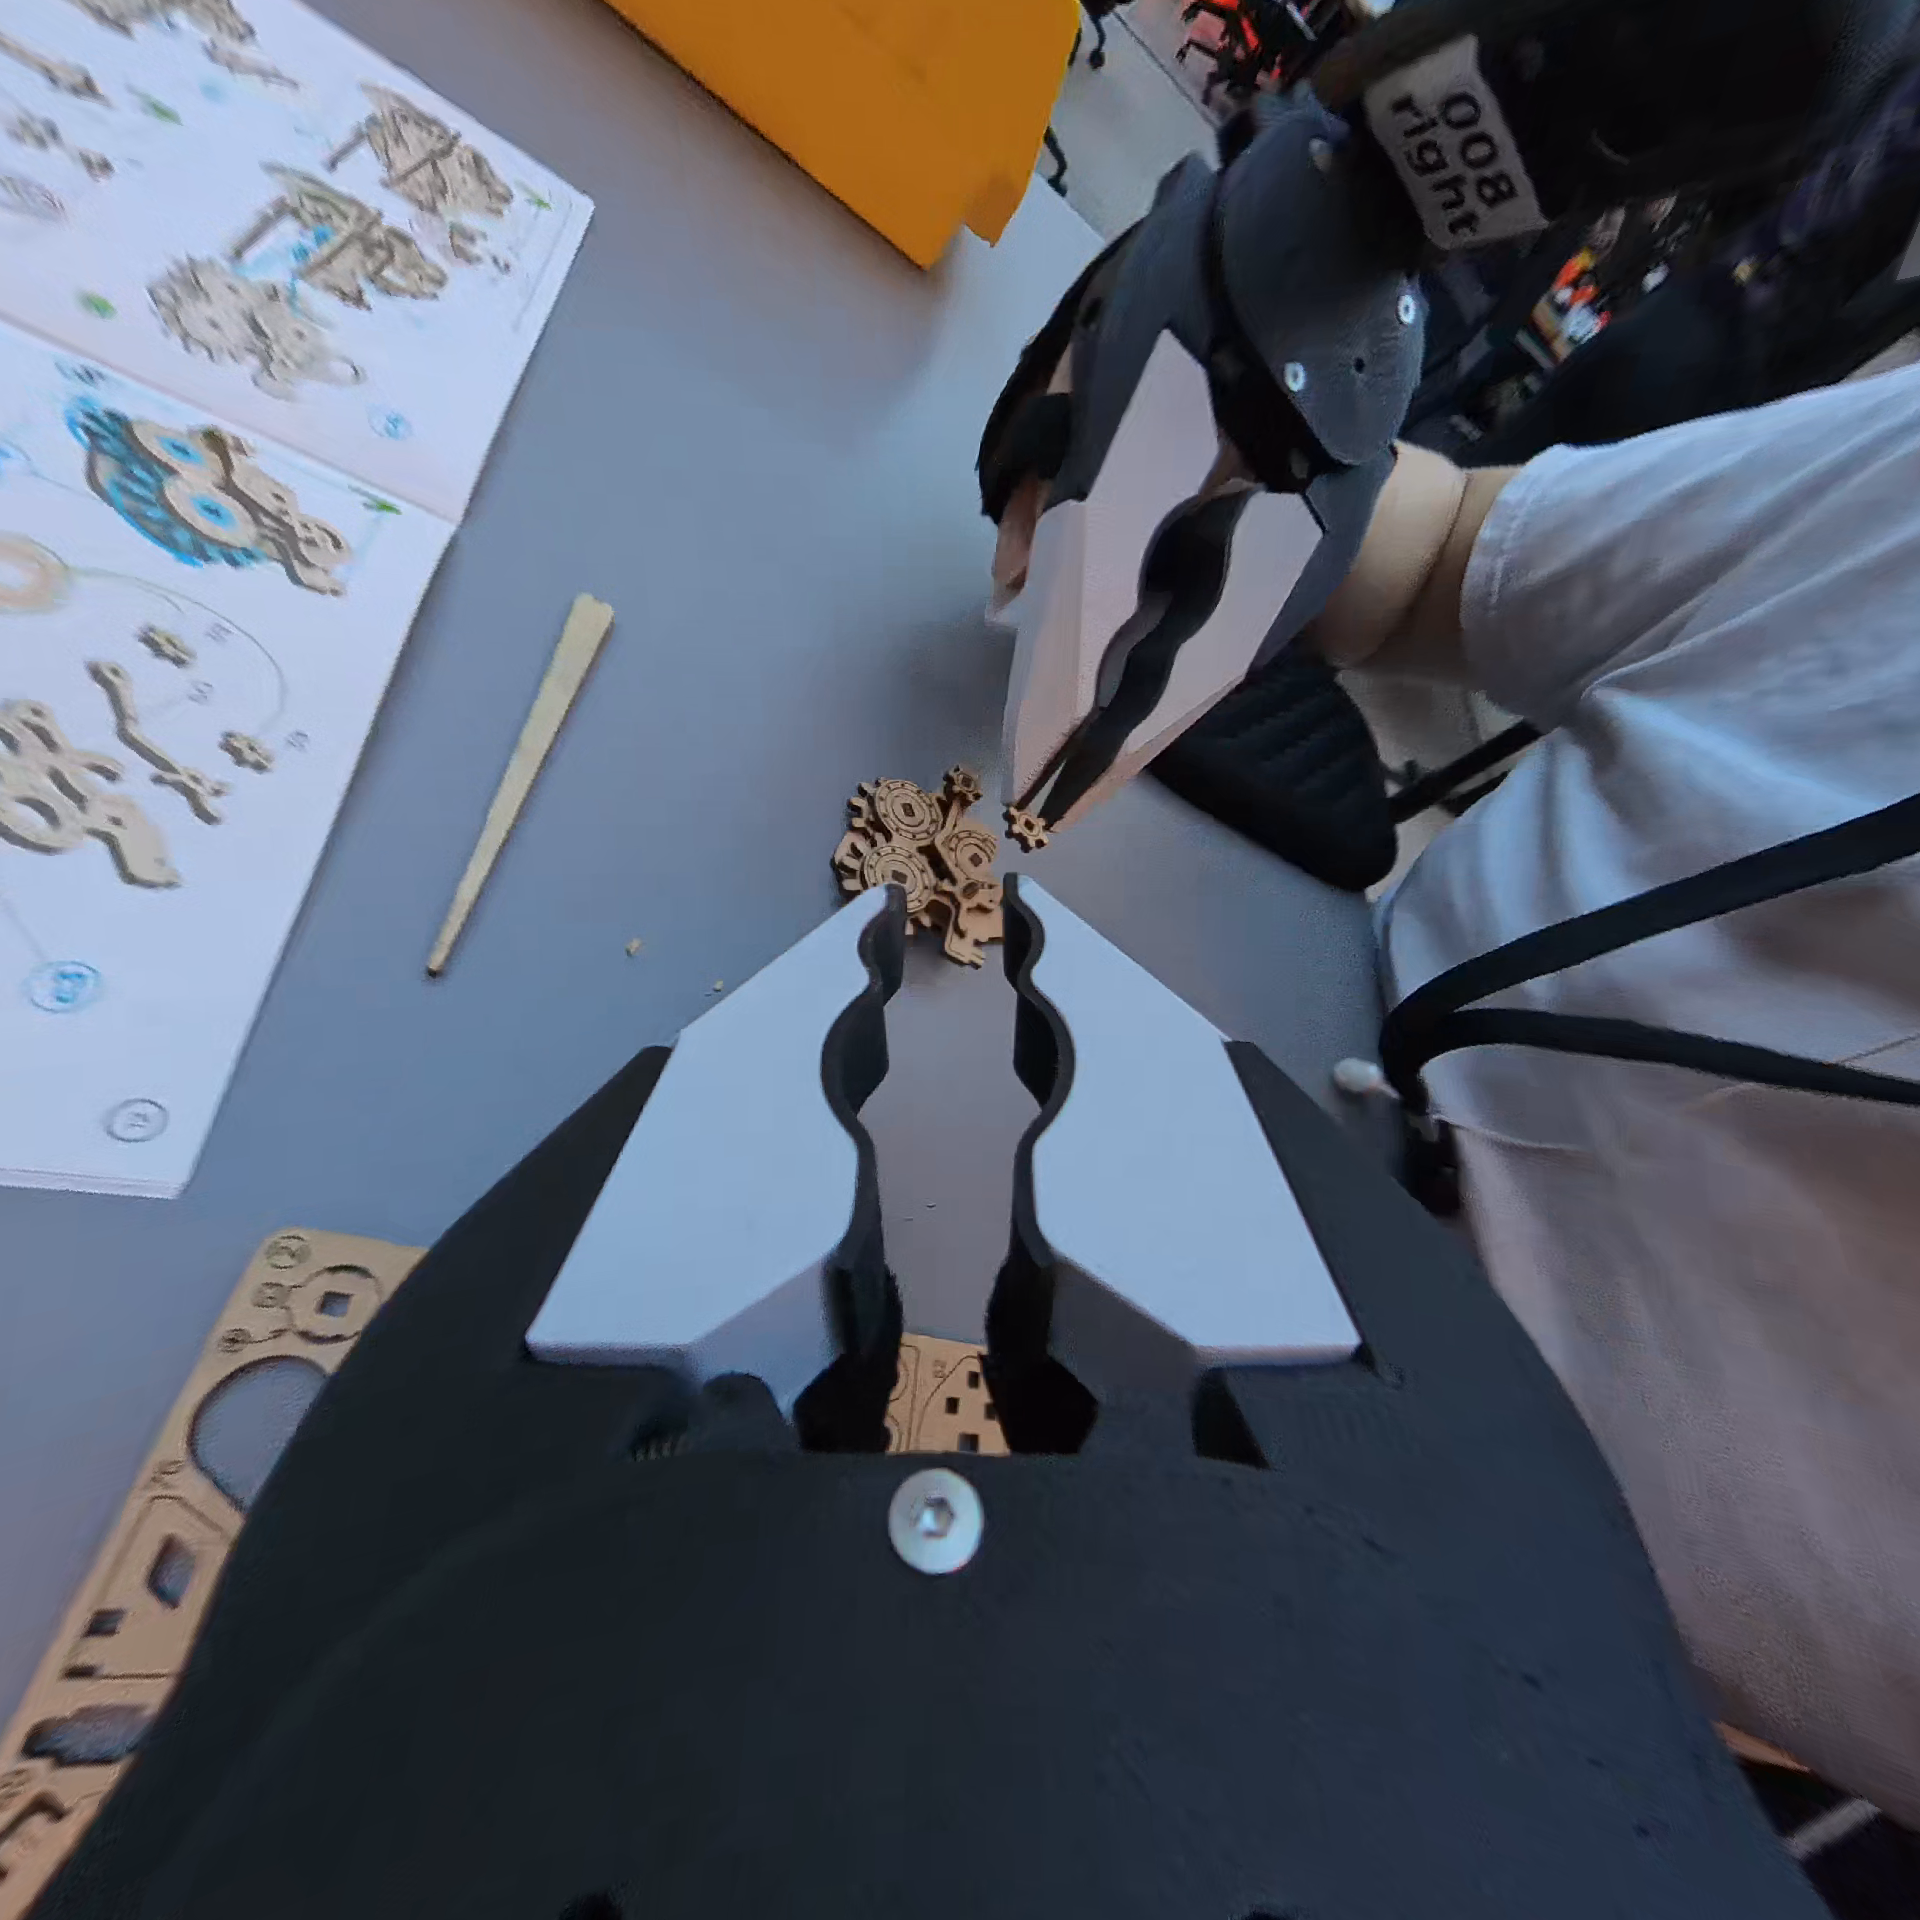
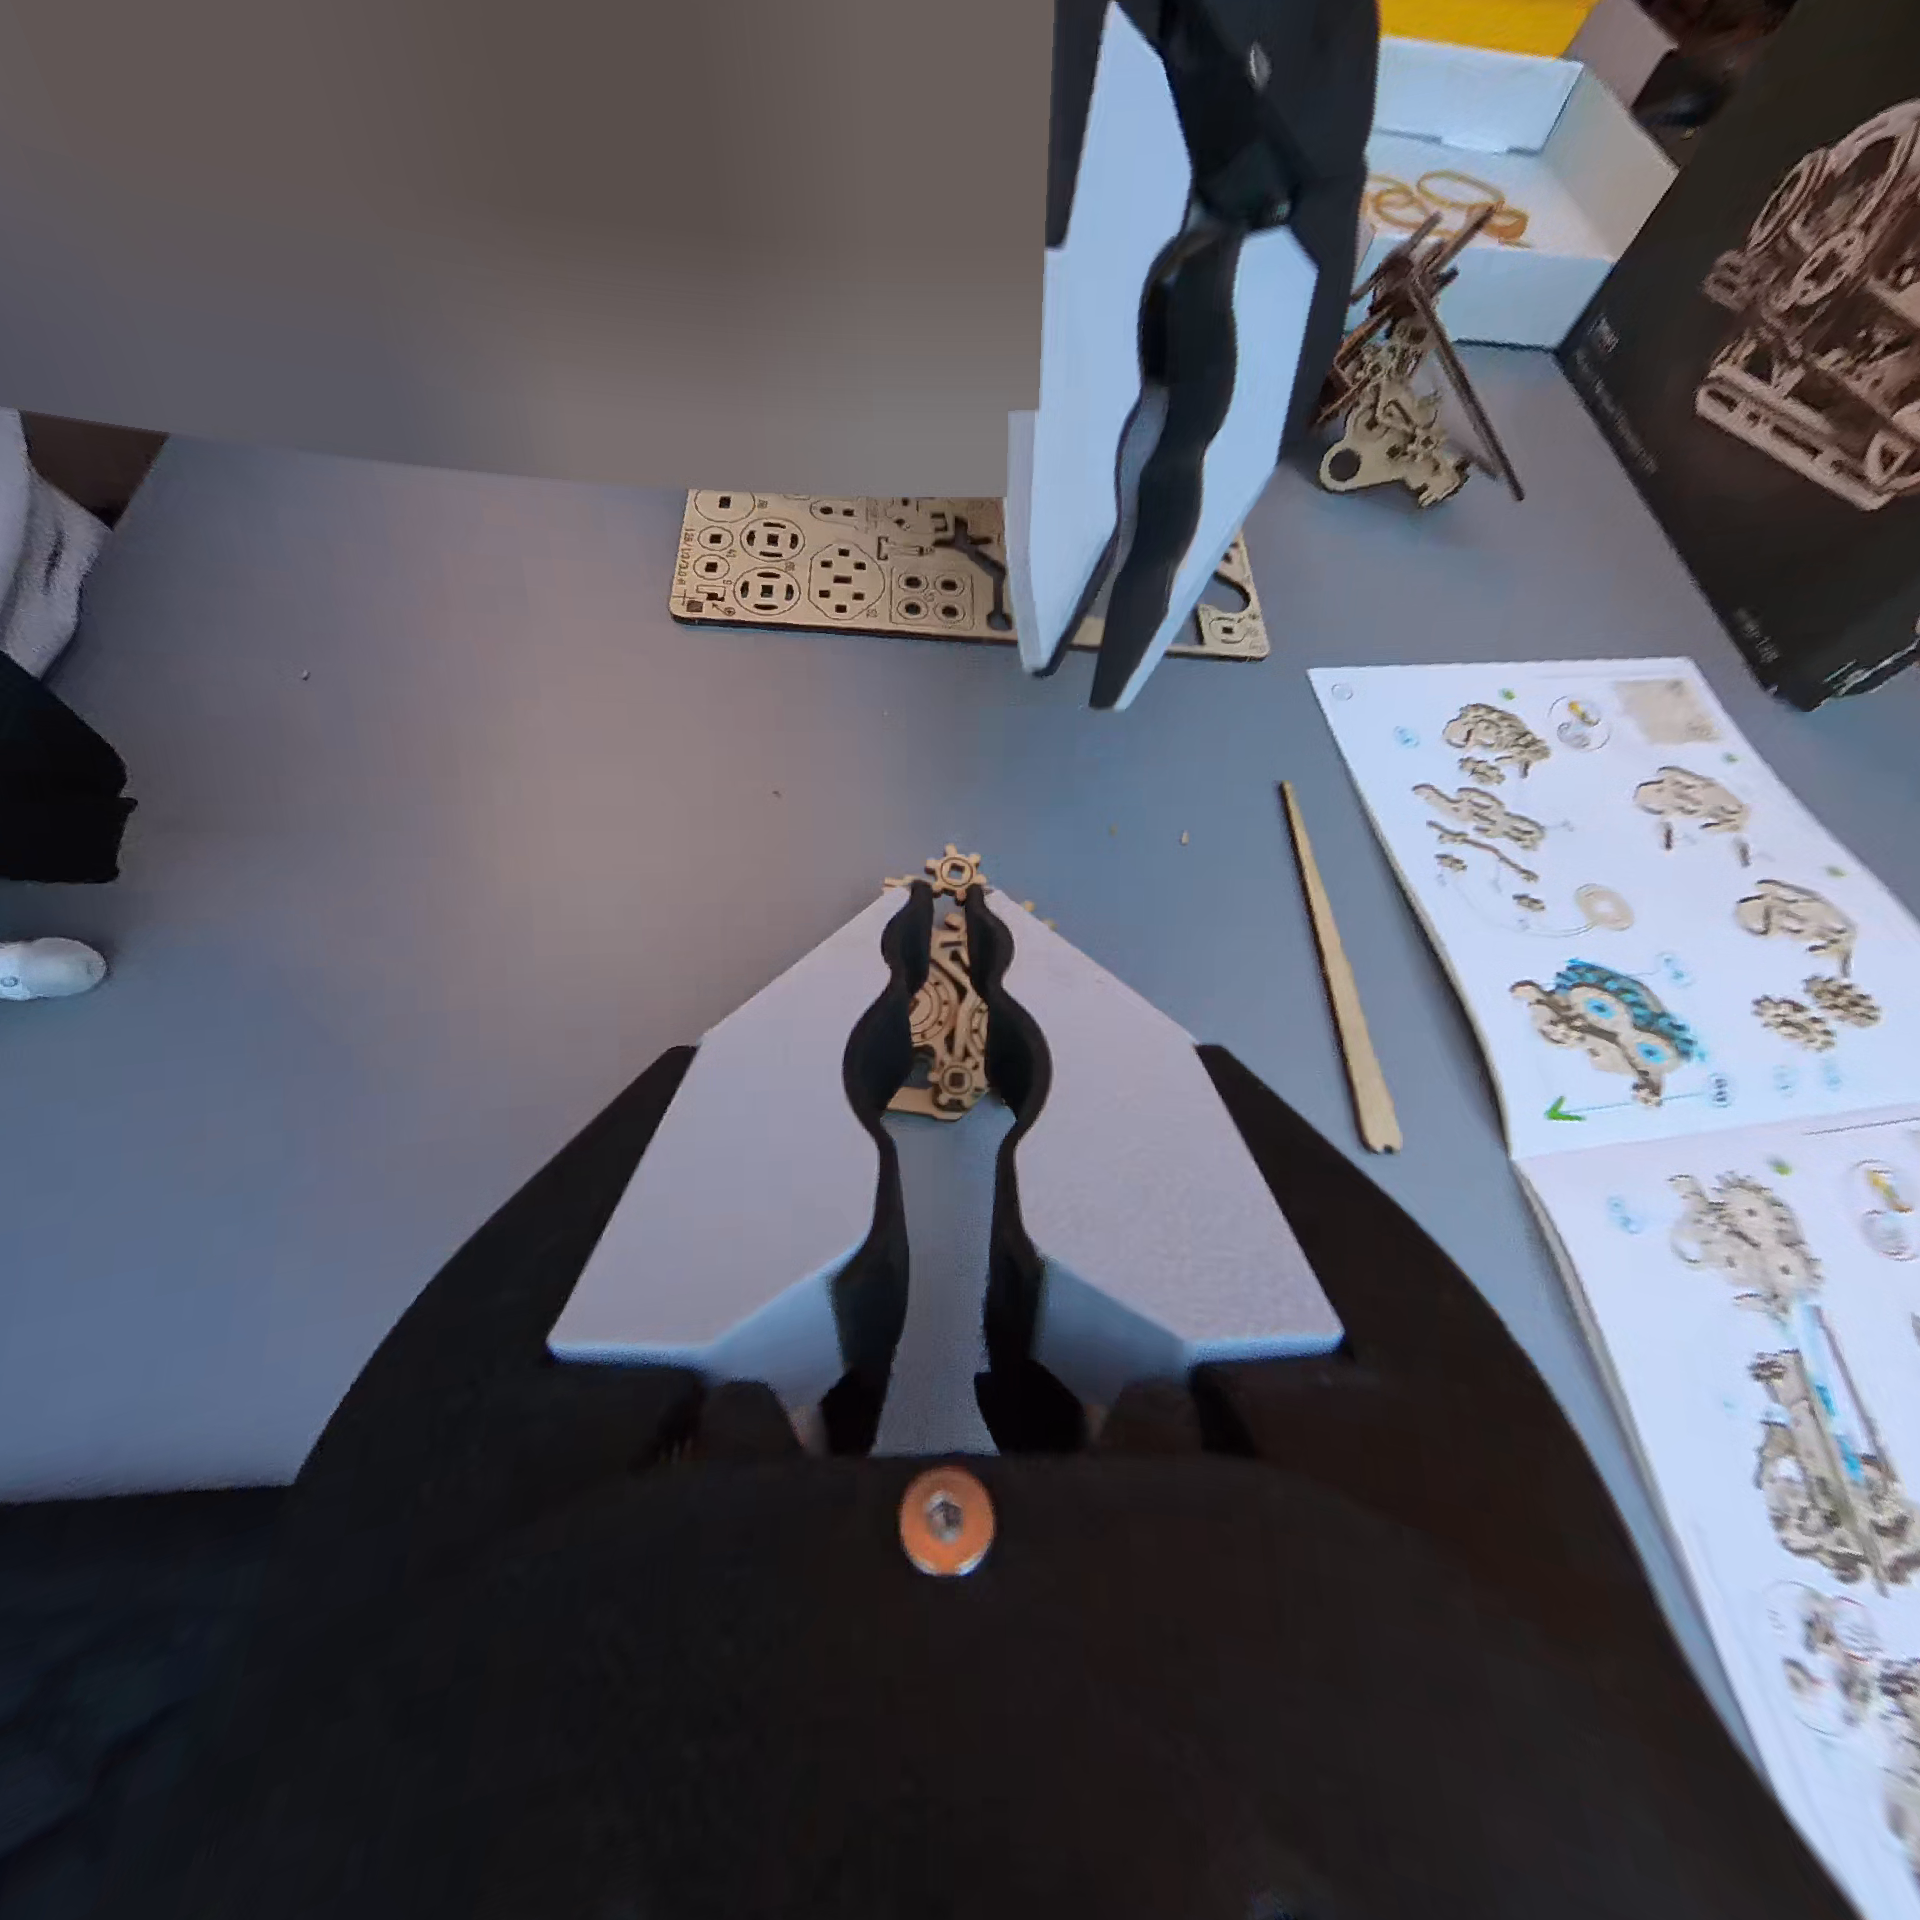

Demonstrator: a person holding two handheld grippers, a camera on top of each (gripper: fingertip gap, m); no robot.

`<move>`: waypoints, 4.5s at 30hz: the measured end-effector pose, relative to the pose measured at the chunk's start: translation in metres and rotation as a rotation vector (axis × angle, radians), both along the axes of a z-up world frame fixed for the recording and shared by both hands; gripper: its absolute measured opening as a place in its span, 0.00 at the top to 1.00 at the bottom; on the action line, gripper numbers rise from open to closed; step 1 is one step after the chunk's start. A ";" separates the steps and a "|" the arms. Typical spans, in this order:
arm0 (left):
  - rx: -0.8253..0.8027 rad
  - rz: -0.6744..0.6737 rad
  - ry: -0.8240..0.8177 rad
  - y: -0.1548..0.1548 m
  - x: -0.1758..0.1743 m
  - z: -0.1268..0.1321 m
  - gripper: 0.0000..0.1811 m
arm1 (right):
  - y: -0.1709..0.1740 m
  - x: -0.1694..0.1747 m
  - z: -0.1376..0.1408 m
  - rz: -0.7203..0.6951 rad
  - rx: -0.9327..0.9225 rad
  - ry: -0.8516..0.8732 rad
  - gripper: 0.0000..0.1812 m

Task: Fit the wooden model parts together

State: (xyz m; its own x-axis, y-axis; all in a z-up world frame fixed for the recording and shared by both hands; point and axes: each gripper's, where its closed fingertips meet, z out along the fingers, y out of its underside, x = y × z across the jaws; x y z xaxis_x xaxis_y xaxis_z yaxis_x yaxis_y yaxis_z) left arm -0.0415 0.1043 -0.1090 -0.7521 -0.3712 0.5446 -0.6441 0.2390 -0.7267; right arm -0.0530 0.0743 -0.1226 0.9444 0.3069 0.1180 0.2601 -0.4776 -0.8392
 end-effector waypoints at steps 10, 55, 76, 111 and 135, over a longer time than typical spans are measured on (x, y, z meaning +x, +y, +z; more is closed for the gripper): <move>0.286 -0.146 -0.456 -0.023 -0.010 -0.031 0.91 | -0.001 -0.003 -0.018 0.030 -0.058 0.063 0.97; 0.335 -0.159 -0.549 -0.034 -0.011 -0.037 0.96 | 0.002 0.000 -0.024 0.098 -0.105 -0.039 0.98; 0.356 -0.151 -0.561 -0.029 -0.008 -0.037 0.95 | 0.002 0.001 -0.024 0.076 -0.124 -0.069 0.98; 0.365 -0.182 -0.690 -0.034 -0.009 -0.039 0.97 | 0.001 0.002 -0.026 0.082 -0.151 -0.095 0.98; 0.400 -0.172 -0.736 -0.034 -0.009 -0.041 0.98 | 0.001 0.002 -0.026 0.096 -0.164 -0.109 0.98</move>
State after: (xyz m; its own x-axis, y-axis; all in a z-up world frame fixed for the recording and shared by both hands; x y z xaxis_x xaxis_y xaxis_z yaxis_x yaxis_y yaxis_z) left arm -0.0503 0.0708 -0.1502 -0.9264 -0.2795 -0.2524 0.0275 0.6182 -0.7855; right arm -0.0515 0.0751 -0.1487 0.8942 0.4185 0.1591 0.3961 -0.5738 -0.7169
